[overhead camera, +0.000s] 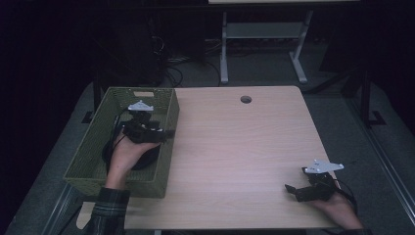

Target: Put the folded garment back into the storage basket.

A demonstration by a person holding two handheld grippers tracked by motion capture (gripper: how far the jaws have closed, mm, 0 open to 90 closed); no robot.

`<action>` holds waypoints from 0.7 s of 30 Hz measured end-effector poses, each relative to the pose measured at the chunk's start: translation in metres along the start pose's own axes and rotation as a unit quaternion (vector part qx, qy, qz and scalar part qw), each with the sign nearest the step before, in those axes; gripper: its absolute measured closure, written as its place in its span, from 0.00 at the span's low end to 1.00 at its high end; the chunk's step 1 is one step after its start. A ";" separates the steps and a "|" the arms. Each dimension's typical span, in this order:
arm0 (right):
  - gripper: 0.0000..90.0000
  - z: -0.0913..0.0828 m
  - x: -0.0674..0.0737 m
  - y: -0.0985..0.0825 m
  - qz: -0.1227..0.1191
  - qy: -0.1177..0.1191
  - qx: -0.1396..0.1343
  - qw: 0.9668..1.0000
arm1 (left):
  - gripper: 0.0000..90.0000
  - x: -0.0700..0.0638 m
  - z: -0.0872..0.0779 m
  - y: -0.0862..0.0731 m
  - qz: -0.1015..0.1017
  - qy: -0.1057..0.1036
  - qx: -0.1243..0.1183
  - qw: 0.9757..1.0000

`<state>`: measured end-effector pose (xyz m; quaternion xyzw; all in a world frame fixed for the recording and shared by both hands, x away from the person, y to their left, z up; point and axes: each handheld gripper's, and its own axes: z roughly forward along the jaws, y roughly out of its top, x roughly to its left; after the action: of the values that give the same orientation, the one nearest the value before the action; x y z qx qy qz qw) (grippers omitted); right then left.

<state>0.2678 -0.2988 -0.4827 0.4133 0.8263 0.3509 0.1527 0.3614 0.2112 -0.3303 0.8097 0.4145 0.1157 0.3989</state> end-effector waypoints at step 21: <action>0.04 0.000 0.000 0.000 -0.002 0.001 0.000 1.000 | 0.17 -0.076 0.063 -0.010 0.084 -0.050 0.024 0.995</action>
<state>0.2680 -0.2985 -0.4828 0.4115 0.8272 0.3511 0.1521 0.3403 0.1216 -0.3679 0.8558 0.3269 0.0984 0.3887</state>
